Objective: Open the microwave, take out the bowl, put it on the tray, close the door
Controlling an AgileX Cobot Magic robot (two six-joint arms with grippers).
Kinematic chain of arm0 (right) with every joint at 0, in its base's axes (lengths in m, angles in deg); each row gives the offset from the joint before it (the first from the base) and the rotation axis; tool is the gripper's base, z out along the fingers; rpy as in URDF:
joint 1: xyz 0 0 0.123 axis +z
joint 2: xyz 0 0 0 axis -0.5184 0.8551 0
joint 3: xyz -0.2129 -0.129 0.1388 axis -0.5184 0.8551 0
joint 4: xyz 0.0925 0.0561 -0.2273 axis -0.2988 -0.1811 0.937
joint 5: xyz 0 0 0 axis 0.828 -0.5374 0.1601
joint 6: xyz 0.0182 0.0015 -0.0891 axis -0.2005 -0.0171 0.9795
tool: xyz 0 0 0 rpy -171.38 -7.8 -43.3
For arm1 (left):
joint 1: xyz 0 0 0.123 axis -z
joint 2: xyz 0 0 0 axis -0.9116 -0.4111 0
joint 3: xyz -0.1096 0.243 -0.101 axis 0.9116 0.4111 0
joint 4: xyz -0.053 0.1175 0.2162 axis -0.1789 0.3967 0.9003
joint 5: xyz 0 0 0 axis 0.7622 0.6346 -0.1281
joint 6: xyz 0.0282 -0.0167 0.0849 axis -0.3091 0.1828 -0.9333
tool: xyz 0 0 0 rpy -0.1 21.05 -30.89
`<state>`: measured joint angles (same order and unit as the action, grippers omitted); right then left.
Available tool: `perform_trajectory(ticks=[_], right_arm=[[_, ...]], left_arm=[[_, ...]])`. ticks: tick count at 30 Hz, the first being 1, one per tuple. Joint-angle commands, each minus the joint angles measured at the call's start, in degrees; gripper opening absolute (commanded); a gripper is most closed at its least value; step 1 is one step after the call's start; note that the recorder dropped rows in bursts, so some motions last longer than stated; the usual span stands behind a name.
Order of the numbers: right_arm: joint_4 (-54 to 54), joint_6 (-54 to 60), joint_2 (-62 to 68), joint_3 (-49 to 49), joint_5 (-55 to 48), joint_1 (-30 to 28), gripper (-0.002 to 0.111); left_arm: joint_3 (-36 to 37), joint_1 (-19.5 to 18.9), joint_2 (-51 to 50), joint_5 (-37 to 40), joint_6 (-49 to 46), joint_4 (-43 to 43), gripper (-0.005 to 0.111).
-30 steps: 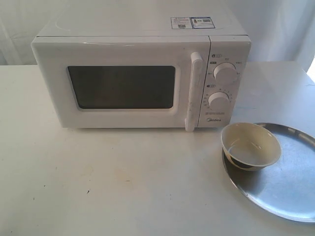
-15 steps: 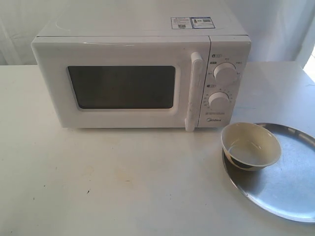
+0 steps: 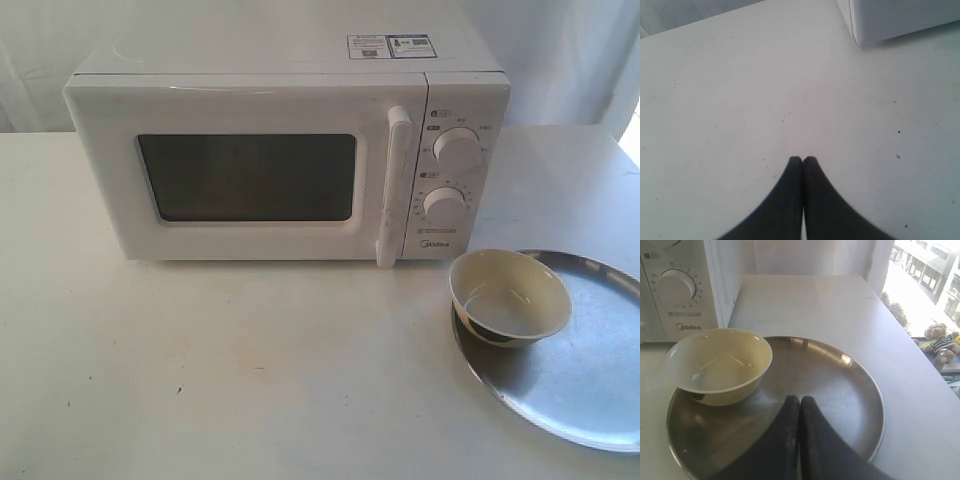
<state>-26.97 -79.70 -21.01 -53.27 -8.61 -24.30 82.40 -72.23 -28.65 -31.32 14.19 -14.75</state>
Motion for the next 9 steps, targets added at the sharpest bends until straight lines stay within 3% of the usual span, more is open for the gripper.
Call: perform_trajectory(ticks=[1, 9], right_arm=[[0.3, 0.0, -0.4, 0.1, 0.2, -0.3, 0.0], [0.2, -1.2, -0.4, 0.1, 0.2, -0.3, 0.0]], left_arm=[[-0.1, 0.3, 0.1, 0.1, 0.2, -0.5, 0.0], [-0.1, 0.3, 0.1, 0.1, 0.2, -0.5, 0.0]])
